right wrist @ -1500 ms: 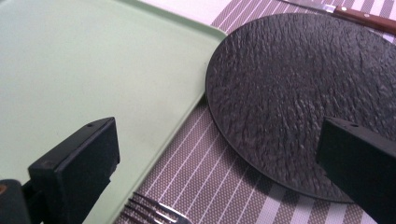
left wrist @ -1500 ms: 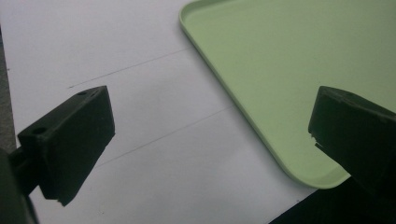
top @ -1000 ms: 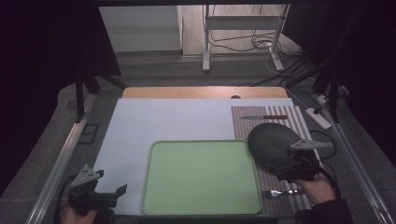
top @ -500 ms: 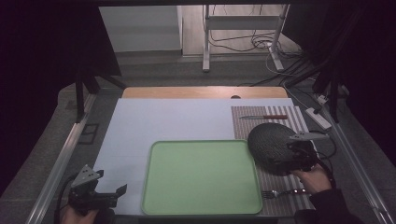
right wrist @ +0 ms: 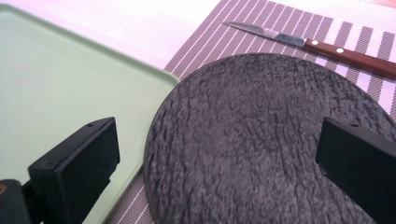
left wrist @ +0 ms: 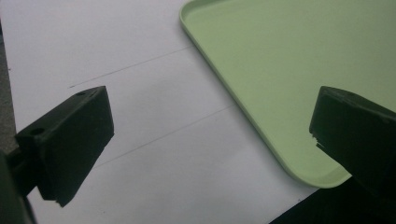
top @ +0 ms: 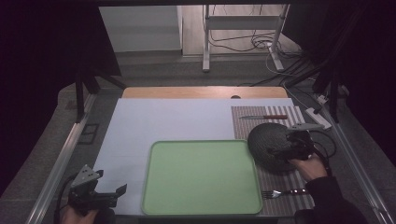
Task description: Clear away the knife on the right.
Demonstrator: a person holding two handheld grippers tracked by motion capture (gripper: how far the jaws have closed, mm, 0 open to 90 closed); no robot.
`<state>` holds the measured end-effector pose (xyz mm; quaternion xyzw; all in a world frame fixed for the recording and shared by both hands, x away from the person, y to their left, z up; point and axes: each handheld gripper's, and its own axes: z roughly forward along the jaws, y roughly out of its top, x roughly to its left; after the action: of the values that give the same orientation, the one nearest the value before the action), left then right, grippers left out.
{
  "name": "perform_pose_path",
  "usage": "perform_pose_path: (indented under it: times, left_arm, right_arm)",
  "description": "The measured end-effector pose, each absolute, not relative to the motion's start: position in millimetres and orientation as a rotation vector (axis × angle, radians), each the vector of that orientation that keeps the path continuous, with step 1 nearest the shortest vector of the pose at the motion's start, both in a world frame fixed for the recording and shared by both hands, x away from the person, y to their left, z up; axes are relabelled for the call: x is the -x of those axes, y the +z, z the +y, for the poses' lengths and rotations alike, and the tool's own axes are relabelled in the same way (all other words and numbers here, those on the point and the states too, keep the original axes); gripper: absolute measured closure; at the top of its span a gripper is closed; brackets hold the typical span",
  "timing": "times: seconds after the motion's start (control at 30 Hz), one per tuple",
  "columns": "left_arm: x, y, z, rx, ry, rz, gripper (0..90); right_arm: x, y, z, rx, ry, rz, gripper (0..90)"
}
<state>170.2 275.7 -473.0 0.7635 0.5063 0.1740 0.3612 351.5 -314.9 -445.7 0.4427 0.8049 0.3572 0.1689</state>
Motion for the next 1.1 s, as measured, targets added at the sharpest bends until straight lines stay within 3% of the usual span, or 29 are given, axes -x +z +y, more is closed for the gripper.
perform_pose_path:
  times: [1.1]
  left_arm:
    - [-170.8, -473.2, 276.9, -1.963, 0.437, 1.307, 0.5]
  right_arm:
    - [-436.6, -459.1, -312.1, -1.349, 0.885, 2.255, 0.0]
